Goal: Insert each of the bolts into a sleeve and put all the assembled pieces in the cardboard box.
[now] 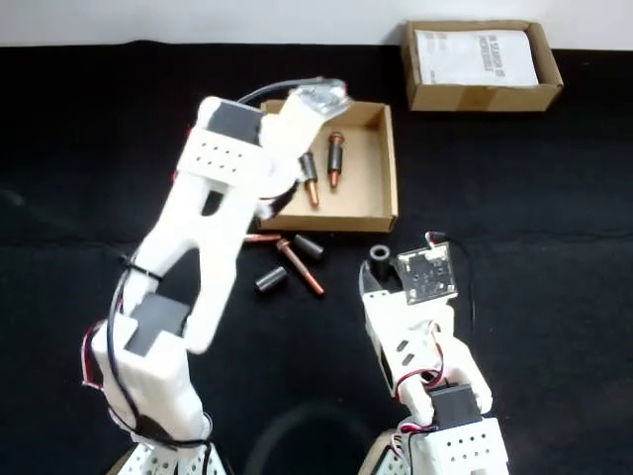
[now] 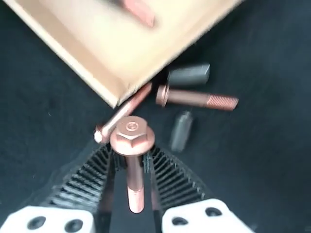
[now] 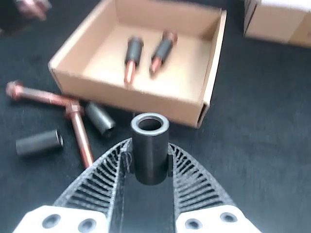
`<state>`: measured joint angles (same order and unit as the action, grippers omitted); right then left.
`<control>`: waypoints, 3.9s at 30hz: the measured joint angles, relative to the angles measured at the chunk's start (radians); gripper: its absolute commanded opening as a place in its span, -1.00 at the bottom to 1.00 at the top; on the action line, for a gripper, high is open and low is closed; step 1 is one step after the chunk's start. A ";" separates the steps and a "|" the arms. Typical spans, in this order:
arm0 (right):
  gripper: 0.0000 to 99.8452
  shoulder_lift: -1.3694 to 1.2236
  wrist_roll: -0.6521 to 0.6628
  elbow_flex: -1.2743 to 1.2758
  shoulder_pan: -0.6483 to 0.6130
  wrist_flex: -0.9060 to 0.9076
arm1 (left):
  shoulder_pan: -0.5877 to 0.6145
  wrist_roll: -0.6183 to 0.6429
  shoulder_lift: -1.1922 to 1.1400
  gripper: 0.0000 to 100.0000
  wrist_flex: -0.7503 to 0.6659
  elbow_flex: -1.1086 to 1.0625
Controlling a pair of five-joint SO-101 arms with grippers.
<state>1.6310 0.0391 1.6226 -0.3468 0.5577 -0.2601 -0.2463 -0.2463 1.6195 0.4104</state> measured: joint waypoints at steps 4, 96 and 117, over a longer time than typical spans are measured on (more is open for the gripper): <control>-0.99 0.000 0.000 0.037 -0.051 -0.106 | -0.071 0.129 0.095 -0.98 -0.020 0.000; -0.99 -0.002 -0.092 0.054 -0.247 -0.425 | -0.319 0.315 1.405 -0.98 -1.290 -1.504; -0.99 -0.002 -0.092 0.054 -0.222 -0.373 | -0.305 0.288 1.407 -0.92 -1.263 -1.556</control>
<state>1.6295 -0.0529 1.6763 -0.5692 0.1849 -0.5654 0.0422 1.1607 0.3567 -1.1454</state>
